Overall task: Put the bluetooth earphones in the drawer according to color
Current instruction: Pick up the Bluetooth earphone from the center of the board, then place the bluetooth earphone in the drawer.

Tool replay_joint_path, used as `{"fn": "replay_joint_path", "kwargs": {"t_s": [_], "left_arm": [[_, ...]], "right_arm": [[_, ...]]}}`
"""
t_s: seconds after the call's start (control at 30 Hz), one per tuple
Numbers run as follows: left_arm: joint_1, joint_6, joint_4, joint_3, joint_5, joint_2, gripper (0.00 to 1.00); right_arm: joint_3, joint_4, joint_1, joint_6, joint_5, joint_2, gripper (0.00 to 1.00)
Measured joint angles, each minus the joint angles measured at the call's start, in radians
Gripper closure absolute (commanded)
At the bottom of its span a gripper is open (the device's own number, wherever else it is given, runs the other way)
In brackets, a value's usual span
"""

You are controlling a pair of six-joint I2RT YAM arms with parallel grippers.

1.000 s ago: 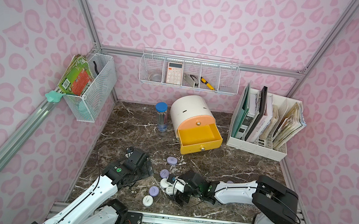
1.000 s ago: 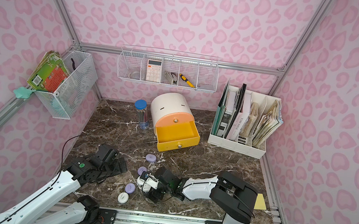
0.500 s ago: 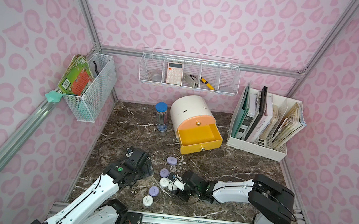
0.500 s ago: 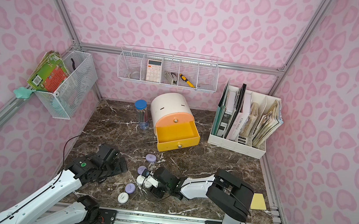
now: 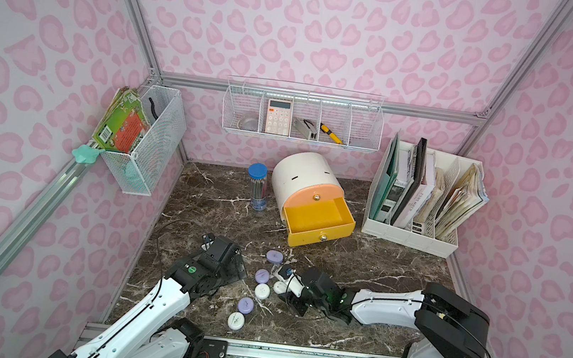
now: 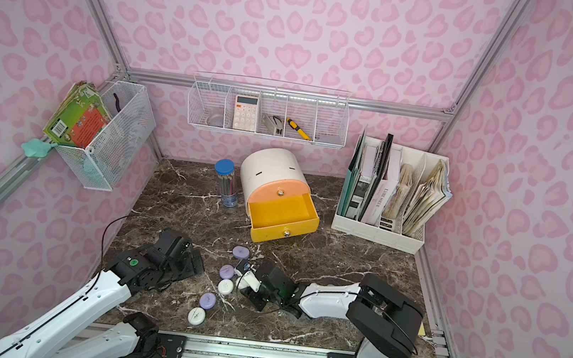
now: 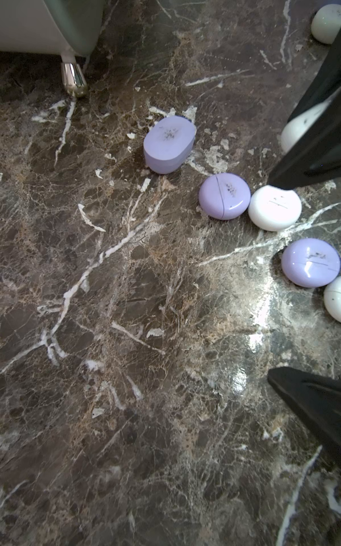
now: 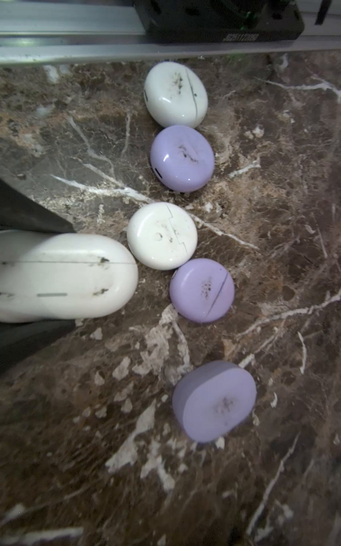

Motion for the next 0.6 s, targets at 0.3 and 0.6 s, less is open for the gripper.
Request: {"fn": "replay_joint_path", "kwargs": {"t_s": [0.3,0.6], "left_arm": [[0.001,-0.002,0.0,0.002,-0.007,-0.007,0.01],[0.001,-0.002,0.012,0.007,-0.007,0.005,0.01]], "right_arm": [[0.017,-0.046,-0.153,0.064,-0.084,-0.258,0.69],[0.2,-0.21,-0.404,0.1,-0.119,-0.371,0.69]]}}
